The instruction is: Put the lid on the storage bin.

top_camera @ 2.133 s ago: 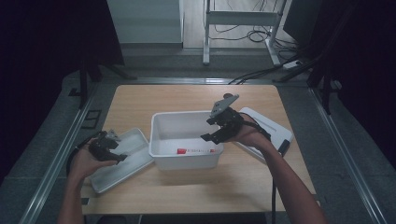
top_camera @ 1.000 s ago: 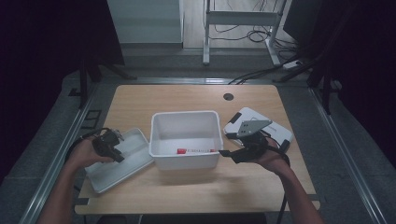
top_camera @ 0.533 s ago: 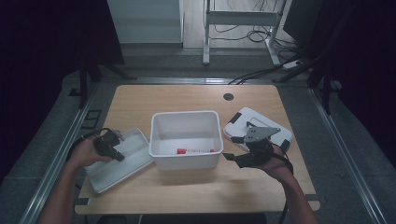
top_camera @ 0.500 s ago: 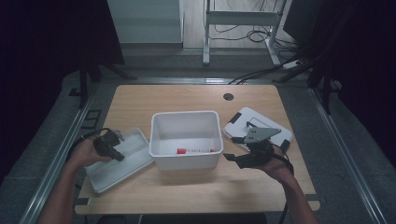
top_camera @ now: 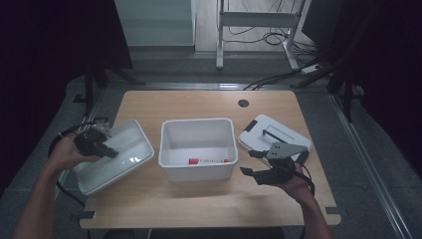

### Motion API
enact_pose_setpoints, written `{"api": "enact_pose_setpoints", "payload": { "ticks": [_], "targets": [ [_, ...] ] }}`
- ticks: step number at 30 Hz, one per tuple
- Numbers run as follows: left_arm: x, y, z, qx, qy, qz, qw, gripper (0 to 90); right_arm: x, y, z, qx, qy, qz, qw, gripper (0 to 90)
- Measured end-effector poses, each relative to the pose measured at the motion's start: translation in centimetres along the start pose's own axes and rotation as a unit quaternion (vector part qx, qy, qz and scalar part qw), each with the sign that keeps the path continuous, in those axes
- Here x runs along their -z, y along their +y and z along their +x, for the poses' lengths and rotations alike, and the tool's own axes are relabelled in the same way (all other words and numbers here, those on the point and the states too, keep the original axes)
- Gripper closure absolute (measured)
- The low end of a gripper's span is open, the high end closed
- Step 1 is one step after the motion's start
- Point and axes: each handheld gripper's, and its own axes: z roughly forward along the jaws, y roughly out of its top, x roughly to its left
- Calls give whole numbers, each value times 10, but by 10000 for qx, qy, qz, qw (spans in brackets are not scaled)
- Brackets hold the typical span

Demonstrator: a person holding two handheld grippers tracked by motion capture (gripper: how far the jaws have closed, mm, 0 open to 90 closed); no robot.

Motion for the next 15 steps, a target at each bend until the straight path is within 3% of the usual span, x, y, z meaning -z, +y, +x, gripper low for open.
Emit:
{"api": "enact_pose_setpoints", "payload": {
  "ticks": [7, 15],
  "targets": [
    [36, 18, -1, -72, 140, -326, 9993, 894, -2, -9, 0, -105, 32, 63, 9999, 351],
    [51, 49, -8, -278, 104, -610, 9977, 894, -6, -16, -3, -211, 76, 120, 9997, 351]
  ]
}}
